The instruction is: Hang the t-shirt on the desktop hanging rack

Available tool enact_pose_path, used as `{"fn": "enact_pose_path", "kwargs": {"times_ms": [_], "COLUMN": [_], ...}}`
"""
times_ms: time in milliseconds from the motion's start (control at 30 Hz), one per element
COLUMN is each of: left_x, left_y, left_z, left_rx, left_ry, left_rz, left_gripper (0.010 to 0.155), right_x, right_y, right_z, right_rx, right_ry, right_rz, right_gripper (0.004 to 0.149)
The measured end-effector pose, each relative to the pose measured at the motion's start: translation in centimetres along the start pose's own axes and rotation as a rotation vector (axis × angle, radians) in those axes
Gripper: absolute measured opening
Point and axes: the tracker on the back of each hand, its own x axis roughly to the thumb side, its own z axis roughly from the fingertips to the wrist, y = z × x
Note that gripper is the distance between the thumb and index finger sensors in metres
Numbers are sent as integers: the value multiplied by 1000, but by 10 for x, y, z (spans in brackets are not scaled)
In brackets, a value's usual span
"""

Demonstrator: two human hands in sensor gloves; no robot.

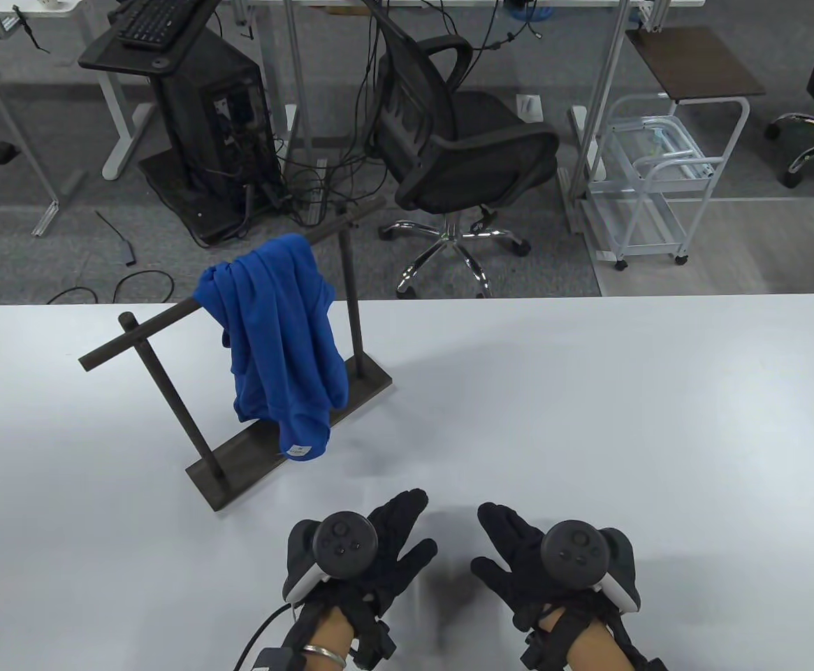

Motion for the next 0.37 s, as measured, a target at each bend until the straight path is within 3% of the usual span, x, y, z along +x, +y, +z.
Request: {"fn": "enact_pose_path", "kwargs": {"times_ms": [133,367], "left_x": [1,0], "left_y": [-3,-4], "left_z": [-2,-2], "left_rx": [-36,-35], "left_ry": [-5,-8], "left_rz": [-98,-92], "left_gripper": [84,84], "right_x": [-3,-2], "right_y": [-1,-3], "right_z": [-2,-1], "right_rx": [0,-8], "right_ry": [8,0], "right_rz": [-14,-24], "right_gripper": [73,73]}}
